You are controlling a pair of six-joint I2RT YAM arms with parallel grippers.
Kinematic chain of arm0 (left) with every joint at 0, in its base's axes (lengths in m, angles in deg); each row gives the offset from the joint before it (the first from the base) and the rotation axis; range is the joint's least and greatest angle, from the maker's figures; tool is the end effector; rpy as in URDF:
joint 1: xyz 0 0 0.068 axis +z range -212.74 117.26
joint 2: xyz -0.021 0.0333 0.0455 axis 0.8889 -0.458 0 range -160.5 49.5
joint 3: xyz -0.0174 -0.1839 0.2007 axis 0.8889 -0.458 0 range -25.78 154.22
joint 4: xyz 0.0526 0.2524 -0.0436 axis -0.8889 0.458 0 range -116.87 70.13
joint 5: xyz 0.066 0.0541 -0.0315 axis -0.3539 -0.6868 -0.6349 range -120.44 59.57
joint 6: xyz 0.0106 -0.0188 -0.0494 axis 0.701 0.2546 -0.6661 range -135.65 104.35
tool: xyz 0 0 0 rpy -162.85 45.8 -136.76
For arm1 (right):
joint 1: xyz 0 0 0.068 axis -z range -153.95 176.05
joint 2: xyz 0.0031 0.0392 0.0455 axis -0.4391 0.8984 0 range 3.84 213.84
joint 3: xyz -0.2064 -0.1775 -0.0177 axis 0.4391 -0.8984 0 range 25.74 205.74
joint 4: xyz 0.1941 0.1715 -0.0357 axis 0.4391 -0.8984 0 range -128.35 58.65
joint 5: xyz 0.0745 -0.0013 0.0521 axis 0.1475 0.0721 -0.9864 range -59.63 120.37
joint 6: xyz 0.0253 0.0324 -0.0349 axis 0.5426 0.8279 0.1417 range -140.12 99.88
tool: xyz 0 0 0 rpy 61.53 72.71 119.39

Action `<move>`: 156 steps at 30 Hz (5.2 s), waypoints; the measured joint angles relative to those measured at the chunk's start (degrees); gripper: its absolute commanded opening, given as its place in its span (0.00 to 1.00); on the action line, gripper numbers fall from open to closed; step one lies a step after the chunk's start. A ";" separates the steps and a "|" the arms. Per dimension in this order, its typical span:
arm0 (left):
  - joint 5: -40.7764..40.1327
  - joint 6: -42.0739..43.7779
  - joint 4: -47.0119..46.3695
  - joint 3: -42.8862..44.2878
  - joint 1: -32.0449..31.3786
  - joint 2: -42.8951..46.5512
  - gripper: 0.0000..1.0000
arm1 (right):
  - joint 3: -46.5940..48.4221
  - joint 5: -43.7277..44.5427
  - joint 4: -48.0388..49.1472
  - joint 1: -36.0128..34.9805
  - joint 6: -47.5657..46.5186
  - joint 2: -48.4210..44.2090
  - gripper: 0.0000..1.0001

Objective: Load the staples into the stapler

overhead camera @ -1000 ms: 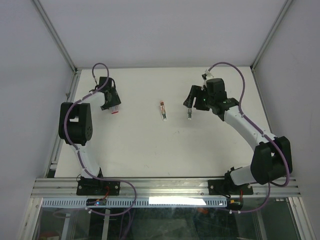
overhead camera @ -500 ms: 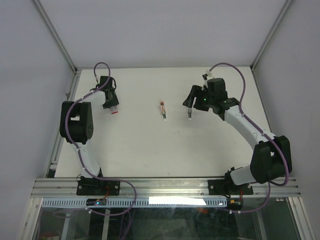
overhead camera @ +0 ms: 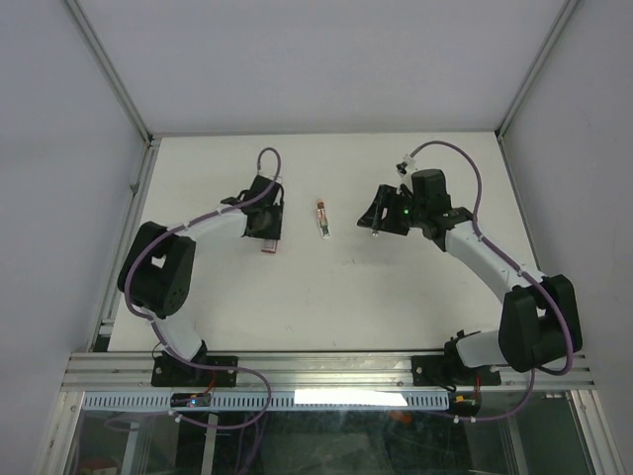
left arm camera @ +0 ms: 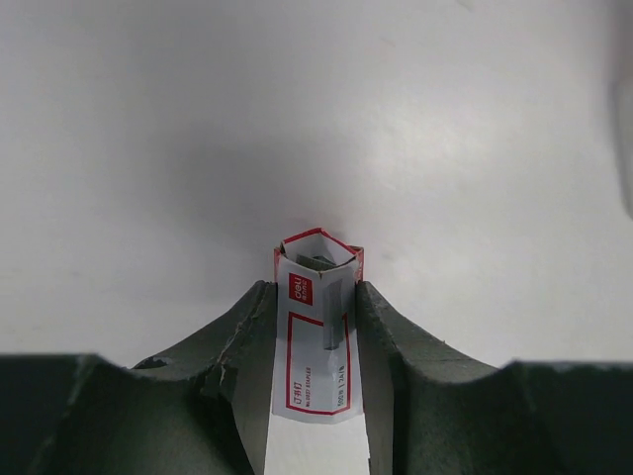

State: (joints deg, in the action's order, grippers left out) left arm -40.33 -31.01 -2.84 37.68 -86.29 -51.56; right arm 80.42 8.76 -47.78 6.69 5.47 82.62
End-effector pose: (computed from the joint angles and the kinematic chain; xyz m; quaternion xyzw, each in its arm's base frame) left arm 0.3262 -0.1354 0.1746 0.0480 0.9649 -0.0025 0.2580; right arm 0.2770 0.1112 0.2576 -0.0299 0.8951 0.3145 0.3147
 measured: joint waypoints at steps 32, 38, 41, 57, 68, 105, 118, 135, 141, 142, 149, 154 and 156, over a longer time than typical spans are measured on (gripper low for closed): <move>7.50 6.99 -6.45 -11.69 -17.35 6.62 0.43 | -3.37 -9.46 11.91 -8.81 0.61 14.36 0.42; 8.57 8.44 -7.10 -12.96 -24.15 7.58 0.43 | -1.20 -9.99 8.07 -9.03 -4.26 14.40 0.49; 8.87 8.76 -7.63 -13.18 -25.27 7.65 0.44 | -1.18 -10.82 6.51 -9.03 -5.14 14.80 0.47; 10.16 8.92 -9.70 -13.97 -26.01 7.82 0.41 | -1.97 -14.97 12.28 -11.04 -1.55 23.34 0.37; 10.47 8.94 -10.16 -14.12 -26.40 7.85 0.41 | -1.97 -17.77 14.38 -12.22 -0.92 25.88 0.30; 11.52 8.98 -10.19 -14.12 -26.80 7.85 0.38 | -2.29 -21.00 18.18 -15.89 1.77 27.69 0.30; 11.56 9.01 -10.36 -14.14 -27.54 7.85 0.40 | -5.33 -17.79 13.55 -14.14 -0.02 21.57 0.35; 11.54 9.14 -10.36 -14.19 -27.87 7.85 0.42 | -7.21 -19.93 15.56 -14.10 1.77 21.59 0.28; 11.54 9.16 -10.36 -14.19 -27.89 7.85 0.41 | -7.43 -19.54 15.80 -14.12 1.95 21.68 0.30; 11.54 9.16 -10.36 -14.19 -27.87 7.85 0.41 | -7.43 -19.32 15.67 -14.10 1.95 21.68 0.32; 11.54 9.18 -10.36 -14.19 -27.89 7.85 0.41 | -7.45 -16.79 14.71 -14.12 1.97 21.22 0.35; 11.54 9.20 -10.38 -14.21 -27.89 7.85 0.41 | -7.45 -15.32 14.38 -14.10 1.99 20.59 0.33; 11.54 9.20 -10.38 -14.21 -27.89 7.85 0.41 | -7.45 -15.30 14.08 -14.12 2.01 20.59 0.33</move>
State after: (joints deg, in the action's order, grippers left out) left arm -28.78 -21.81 -13.22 23.48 -114.18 -43.71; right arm 72.96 -6.54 -33.70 -7.42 7.48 103.21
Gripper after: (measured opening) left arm 0.411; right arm 0.335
